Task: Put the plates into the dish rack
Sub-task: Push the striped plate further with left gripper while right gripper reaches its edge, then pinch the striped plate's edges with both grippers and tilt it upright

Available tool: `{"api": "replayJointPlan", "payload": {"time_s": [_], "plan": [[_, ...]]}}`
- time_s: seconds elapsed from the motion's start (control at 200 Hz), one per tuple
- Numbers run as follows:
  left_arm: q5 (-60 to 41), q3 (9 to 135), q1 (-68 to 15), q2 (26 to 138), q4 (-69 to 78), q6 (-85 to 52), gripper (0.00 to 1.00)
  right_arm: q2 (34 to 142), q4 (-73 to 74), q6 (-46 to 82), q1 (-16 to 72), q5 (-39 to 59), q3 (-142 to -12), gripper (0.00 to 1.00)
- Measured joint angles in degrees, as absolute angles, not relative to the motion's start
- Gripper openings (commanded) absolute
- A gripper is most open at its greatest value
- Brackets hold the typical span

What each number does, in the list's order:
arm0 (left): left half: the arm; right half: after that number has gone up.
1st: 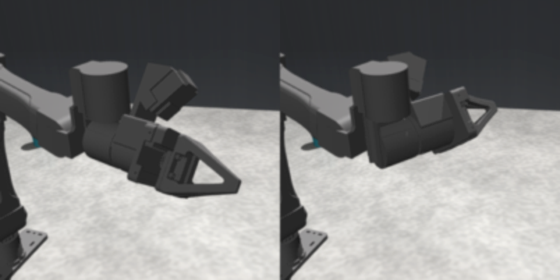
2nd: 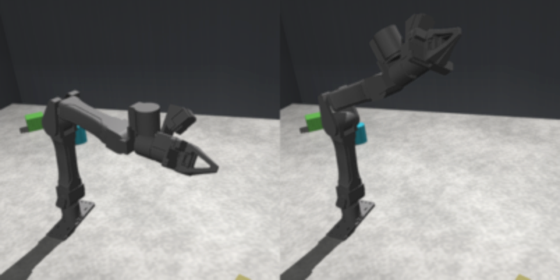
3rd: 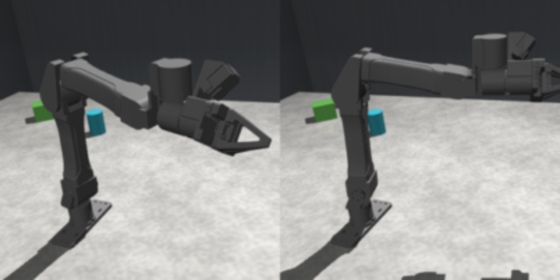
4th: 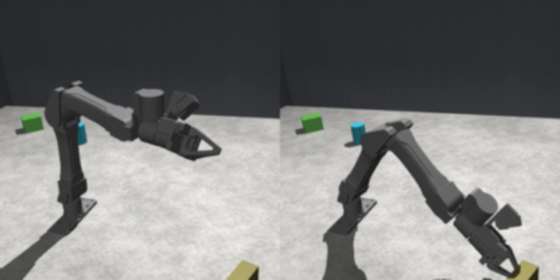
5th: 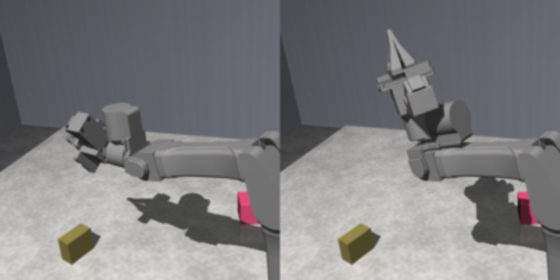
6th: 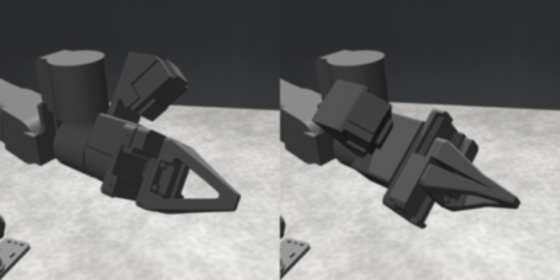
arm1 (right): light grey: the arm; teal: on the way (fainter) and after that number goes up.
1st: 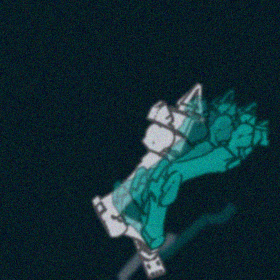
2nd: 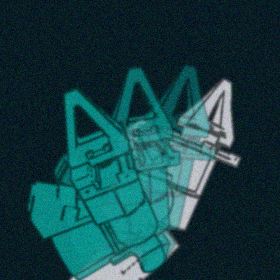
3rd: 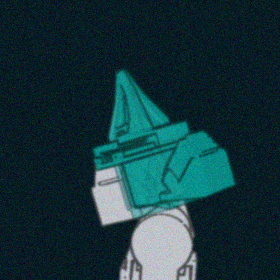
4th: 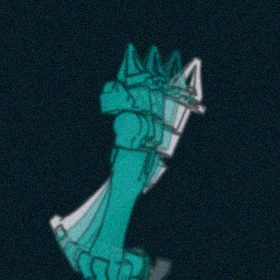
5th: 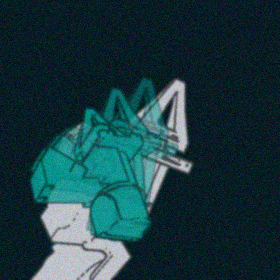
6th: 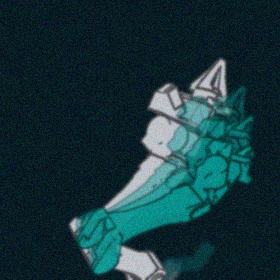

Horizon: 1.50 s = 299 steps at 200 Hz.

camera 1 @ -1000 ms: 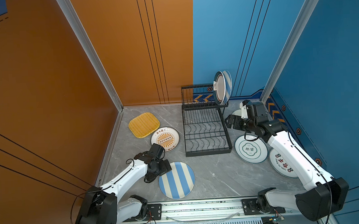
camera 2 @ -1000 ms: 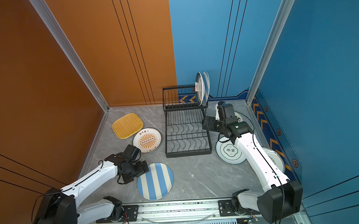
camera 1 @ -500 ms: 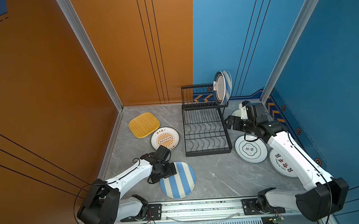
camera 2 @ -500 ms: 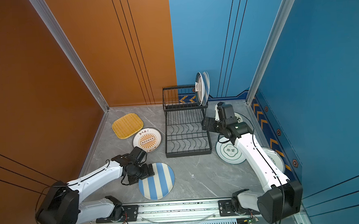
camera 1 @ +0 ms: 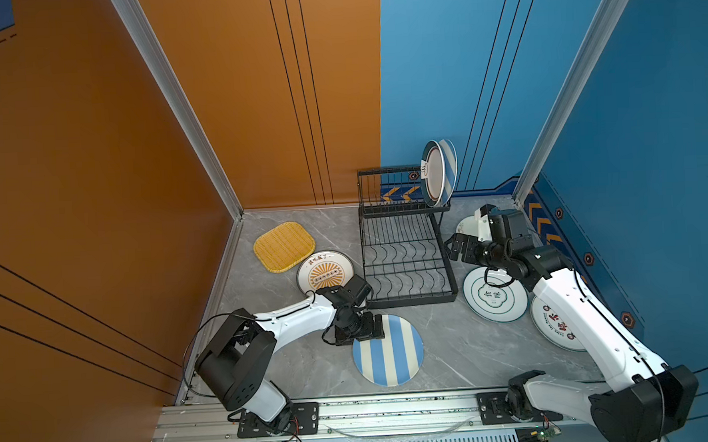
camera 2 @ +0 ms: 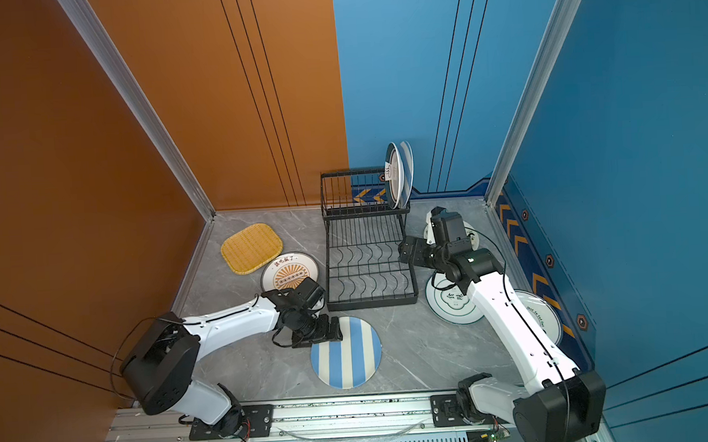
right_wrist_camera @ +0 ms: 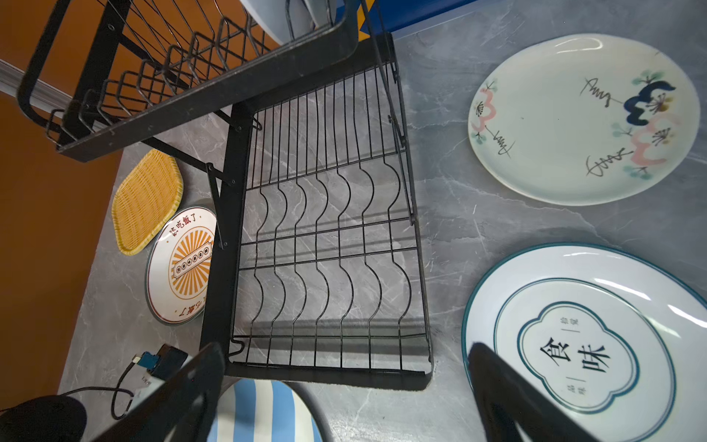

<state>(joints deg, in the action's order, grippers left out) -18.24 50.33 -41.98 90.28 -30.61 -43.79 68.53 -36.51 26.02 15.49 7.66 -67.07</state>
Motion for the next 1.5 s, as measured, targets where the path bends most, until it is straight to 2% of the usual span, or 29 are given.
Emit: {"api": "replayJointPlan", "payload": {"time_s": [0.34, 0.721, 0.821, 0.931, 1.036, 1.071, 1.191, 1.497], "plan": [[-20.64, 50.46, -42.33, 90.7, -29.36, -42.87, 0.98, 68.18, -37.54, 26.87, 18.26, 14.31, -60.93, 1.0], [-17.52, 40.49, -42.39, 79.59, -27.49, -46.48, 0.99, 66.78, -37.17, 27.83, 25.58, 24.47, -47.42, 0.99], [-17.58, 39.18, -42.52, 79.07, -25.34, -47.57, 0.94, 67.07, -35.57, 28.64, 26.61, 27.31, -43.38, 0.97], [-17.61, 38.81, -43.75, 79.48, -22.57, -48.38, 0.9, 68.64, -33.34, 29.52, 28.03, 29.52, -40.12, 0.88], [-17.67, 38.5, -44.42, 80.03, -19.79, -49.3, 0.87, 70.04, -30.41, 30.55, 29.17, 30.59, -37.78, 0.85], [-17.72, 38.35, -44.49, 80.18, -18.94, -49.65, 0.81, 70.5, -29.39, 30.87, 29.39, 31.03, -37.1, 0.84], [-17.82, 37.5, -44.66, 80.38, -16.58, -50.24, 0.75, 72.1, -26.61, 31.46, 29.69, 31.75, -35.35, 0.8], [-17.85, 36.53, -46.15, 80.6, -13.76, -51.05, 0.69, 74.91, -22.74, 31.59, 29.71, 32.4, -33.23, 0.72]]}}
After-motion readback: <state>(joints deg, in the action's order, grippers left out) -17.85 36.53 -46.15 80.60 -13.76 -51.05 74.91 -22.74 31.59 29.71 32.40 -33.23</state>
